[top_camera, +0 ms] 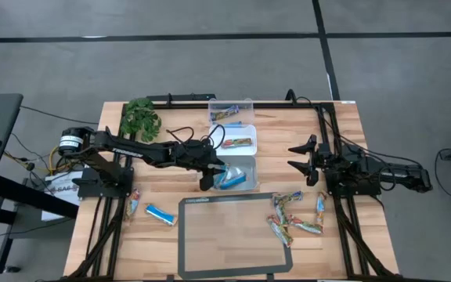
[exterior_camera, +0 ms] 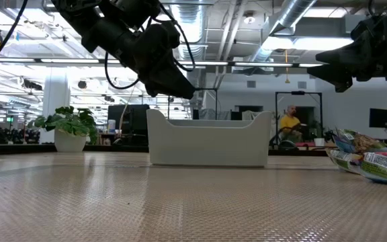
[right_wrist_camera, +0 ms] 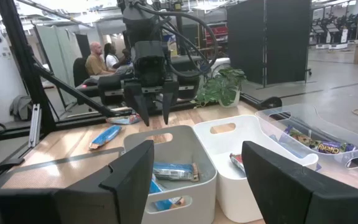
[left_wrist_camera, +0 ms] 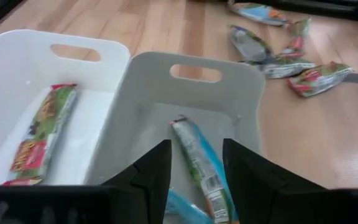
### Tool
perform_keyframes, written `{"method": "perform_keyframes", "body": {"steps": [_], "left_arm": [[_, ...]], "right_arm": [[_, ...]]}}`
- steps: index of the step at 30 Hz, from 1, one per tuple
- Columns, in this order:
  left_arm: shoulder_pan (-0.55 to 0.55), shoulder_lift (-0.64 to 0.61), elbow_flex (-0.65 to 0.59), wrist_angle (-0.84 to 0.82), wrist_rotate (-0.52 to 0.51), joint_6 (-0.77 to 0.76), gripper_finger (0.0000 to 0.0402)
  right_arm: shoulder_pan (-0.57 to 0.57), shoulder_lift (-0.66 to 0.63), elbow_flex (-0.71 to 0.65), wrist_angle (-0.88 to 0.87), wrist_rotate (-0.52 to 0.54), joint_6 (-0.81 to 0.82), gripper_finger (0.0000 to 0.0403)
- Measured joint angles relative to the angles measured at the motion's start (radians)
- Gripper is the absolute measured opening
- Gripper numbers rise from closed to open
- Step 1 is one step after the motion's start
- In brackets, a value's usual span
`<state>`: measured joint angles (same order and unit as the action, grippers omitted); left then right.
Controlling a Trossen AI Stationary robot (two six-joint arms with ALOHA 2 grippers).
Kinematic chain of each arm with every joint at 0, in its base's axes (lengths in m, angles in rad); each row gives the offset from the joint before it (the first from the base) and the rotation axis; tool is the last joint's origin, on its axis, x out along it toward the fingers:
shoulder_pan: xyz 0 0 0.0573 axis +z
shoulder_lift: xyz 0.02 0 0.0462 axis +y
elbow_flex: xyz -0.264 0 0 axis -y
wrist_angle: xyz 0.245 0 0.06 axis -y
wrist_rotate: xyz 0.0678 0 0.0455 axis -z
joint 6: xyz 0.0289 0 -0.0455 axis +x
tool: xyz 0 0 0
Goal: Pick and place Granola Bars by type
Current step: Put the orange granola bar into the gray bin
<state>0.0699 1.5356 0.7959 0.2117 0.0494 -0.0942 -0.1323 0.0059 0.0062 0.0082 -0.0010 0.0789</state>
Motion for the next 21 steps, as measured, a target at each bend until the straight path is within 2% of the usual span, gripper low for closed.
{"method": "perform_keyframes", "body": {"steps": [4, 10, 17, 21], "left_arm": [[-0.028, 0.0, 0.001, 0.037, 0.094, -0.021, 0.0137], [-0.083, -0.028, 0.001, -0.008, 0.104, 0.009, 0.0137], [-0.208, -0.096, 0.001, -0.163, 0.173, 0.103, 0.0137], [-0.315, -0.135, 0.001, -0.281, 0.177, 0.124, 0.0137]], "right_arm": [[0.0, 0.0, 0.0, 0.0, 0.0, 0.0, 0.024], [0.0, 0.0, 0.0, 0.0, 0.0, 0.0, 0.024], [0.0, 0.0, 0.0, 0.0, 0.0, 0.0, 0.024], [0.0, 0.0, 0.0, 0.0, 0.0, 0.0, 0.024]]}}
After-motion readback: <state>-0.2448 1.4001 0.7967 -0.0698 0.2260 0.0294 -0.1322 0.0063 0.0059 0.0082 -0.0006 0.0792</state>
